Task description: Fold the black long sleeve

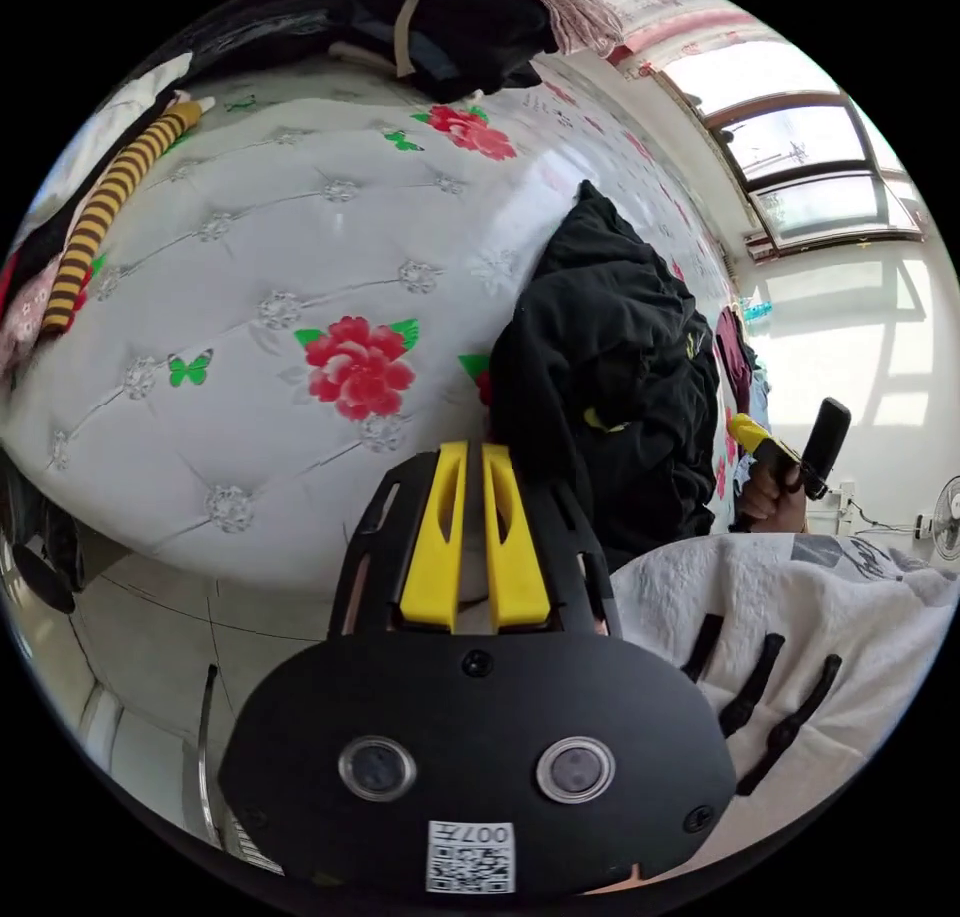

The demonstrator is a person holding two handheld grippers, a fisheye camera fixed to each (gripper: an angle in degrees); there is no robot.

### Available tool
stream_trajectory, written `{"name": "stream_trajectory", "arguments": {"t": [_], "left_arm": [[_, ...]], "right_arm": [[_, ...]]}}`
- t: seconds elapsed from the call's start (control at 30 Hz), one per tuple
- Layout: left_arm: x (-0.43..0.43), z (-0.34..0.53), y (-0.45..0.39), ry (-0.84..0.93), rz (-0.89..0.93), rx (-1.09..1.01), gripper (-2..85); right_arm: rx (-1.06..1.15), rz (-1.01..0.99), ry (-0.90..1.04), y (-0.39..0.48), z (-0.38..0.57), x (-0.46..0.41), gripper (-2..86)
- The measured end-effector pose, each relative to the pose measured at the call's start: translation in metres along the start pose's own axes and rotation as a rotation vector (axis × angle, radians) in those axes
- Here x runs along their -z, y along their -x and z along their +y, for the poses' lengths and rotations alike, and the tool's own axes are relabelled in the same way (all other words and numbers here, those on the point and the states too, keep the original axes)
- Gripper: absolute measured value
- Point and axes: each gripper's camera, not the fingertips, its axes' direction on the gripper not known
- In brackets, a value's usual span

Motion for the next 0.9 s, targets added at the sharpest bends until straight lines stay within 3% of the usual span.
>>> {"name": "stream_trajectory", "arguments": {"t": [0.13,0.2,0.33,0.4,0.5,0.57,0.63,0.7,0.8,0.9], "left_arm": [[0.016,0.002,0.011,-0.02,0.081,-0.06,8.2],[0.004,-0.004,0.0,0.026,0.105,-0.137,10.6],[-0.067,-0.024,-0.038,0.246,0.1,-0.263,10.4],[-0.092,-0.032,-0.055,0.289,-0.046,-0.288,7.3],[-0.113,-0.058,-0.089,0.333,-0.104,-0.427,4.5],[-0.119,-0.077,-0.105,0.325,-0.187,-0.483,3.5],[-0.117,-0.11,-0.123,0.195,-0.523,-0.529,2.9],[-0.11,-0.141,-0.127,0.124,-0.611,-0.474,2.9],[-0.073,-0.171,-0.121,-0.022,-0.476,-0.281,3.8],[-0.04,-0.152,-0.107,-0.181,-0.378,-0.186,4.5]], "right_arm": [[-0.242,0.383,-0.185,-0.025,0.058,0.067,5.6],[-0.315,0.478,-0.189,-0.028,0.08,0.081,6.5],[-0.406,0.651,-0.011,-0.035,0.106,0.064,7.9],[-0.428,0.659,0.143,-0.043,0.111,0.034,8.0],[-0.331,0.854,0.16,-0.016,0.104,-0.001,7.2],[-0.347,0.832,0.18,-0.008,0.089,-0.009,6.7],[-0.354,0.667,0.171,0.0,0.055,-0.024,6.0],[-0.239,0.55,0.229,0.018,0.015,-0.051,5.8],[-0.042,0.47,0.261,0.055,-0.033,-0.077,5.3],[-0.068,0.279,0.158,0.052,-0.042,-0.05,4.8]]}}
